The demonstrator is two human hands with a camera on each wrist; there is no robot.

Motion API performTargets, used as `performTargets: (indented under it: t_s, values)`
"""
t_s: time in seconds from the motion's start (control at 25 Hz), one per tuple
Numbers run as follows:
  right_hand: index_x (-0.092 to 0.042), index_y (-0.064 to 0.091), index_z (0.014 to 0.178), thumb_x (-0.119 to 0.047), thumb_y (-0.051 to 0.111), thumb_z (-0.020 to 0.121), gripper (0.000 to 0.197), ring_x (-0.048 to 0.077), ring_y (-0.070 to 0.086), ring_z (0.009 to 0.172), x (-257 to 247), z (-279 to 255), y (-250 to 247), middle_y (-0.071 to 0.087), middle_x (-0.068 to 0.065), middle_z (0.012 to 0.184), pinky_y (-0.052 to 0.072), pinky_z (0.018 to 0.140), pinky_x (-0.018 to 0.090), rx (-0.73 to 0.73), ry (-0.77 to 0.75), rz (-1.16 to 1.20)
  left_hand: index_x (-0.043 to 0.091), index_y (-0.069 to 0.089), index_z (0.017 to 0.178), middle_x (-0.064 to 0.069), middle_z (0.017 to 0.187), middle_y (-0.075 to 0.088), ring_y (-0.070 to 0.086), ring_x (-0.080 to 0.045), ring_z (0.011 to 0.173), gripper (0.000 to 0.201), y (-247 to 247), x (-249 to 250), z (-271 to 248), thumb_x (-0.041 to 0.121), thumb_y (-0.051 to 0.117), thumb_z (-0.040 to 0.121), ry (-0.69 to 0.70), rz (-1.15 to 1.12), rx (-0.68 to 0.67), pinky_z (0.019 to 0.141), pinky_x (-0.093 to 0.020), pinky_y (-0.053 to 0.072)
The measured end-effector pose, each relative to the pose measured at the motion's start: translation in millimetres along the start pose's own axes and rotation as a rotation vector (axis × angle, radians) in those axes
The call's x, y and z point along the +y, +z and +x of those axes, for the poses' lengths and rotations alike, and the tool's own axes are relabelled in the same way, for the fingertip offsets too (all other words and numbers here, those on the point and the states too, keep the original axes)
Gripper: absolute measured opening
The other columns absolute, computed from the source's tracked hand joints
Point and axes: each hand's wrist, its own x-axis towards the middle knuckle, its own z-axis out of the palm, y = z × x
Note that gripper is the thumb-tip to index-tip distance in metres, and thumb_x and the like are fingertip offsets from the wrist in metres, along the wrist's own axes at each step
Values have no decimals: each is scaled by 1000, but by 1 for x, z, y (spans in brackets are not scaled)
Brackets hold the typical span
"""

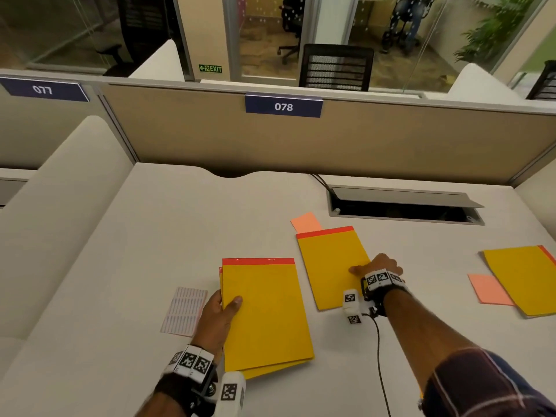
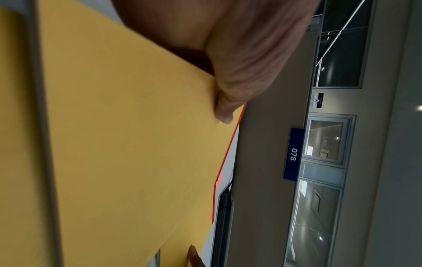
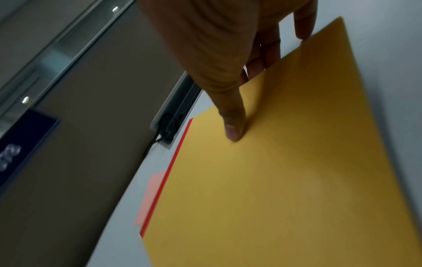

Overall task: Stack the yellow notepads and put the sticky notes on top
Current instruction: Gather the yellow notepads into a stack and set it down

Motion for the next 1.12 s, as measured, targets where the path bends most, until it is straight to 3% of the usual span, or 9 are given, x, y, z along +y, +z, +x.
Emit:
performTargets:
  t_s: [0.12, 0.24, 0.36, 0.48, 0.6, 0.68, 0.84, 1.0, 1.12]
  values:
    - [-7, 56, 93, -43, 80, 65, 51, 39, 59, 95, 6, 10, -11, 63, 20, 107, 52, 88, 51, -78, -8, 181, 30, 61, 110, -9, 120, 68, 64, -34, 109, 21, -2, 3, 0, 22, 57, 92, 5, -27, 12, 96, -60, 49]
    - [-6, 57, 75, -25, 72, 79, 25, 34, 60, 80, 8, 5, -30, 64, 20, 93, 52, 84, 49, -129, -109, 438, 30, 62, 112, -10, 121, 68, 64, -35, 110, 22, -7, 1, 4, 25, 57, 91, 11, -41, 18, 96, -61, 48]
    - [-16, 59, 84, -19, 70, 81, 12, 38, 64, 88, 26, -19, -49, 64, 17, 100, 54, 80, 50, -106, -157, 722, 29, 61, 117, -10, 123, 67, 64, -36, 109, 26, -9, -1, 8, 30, 58, 91, -19, -71, 32, 93, -62, 49]
    - [-14, 60, 97, -16, 66, 85, 14, 33, 63, 78, 47, -62, -55, 66, 16, 94, 55, 67, 42, -187, -175, 931, 25, 57, 126, -12, 127, 64, 63, -37, 110, 33, -2, 0, 4, 30, 55, 93, -25, -96, 8, 94, -63, 48]
    - [-13, 59, 91, -11, 65, 86, 8, 28, 61, 67, 55, -101, -36, 66, 15, 86, 52, 58, 35, -313, -185, 1011, 22, 51, 133, -10, 129, 63, 61, -36, 113, 41, 22, 8, -10, 33, 53, 93, -48, -99, -52, 96, -63, 47]
    - [-14, 59, 87, -10, 72, 78, 16, 28, 60, 71, 56, -112, -14, 64, 15, 89, 51, 67, 40, -408, -147, 1019, 25, 48, 136, -9, 130, 62, 61, -36, 115, 51, 39, 8, -17, 43, 56, 89, -68, -105, -93, 96, -63, 47]
    - [-16, 56, 116, -24, 86, 55, 68, 33, 66, 103, 56, -131, 7, 67, 10, 116, 54, 88, 53, -597, -254, 938, 33, 46, 136, 5, 137, 55, 55, -24, 122, 76, 70, 13, -36, 77, 47, 74, -19, 25, -167, 103, -54, 44]
    - [-12, 55, 117, -2, 71, 62, 58, 33, 64, 105, 58, -144, -7, 66, 14, 119, 54, 87, 53, -414, -359, 1100, 41, 53, 110, 12, 107, 65, 65, -16, 100, 28, 101, 30, -61, 37, 65, 85, 261, 241, -226, 85, -35, 53]
    - [-20, 58, 107, 10, 61, 71, 47, 28, 65, 100, 65, -145, -24, 68, 9, 108, 55, 81, 41, -273, -436, 1059, 40, 54, 110, 13, 108, 67, 64, -8, 101, 30, 109, 29, -62, 32, 66, 84, 378, 308, -249, 86, -30, 51]
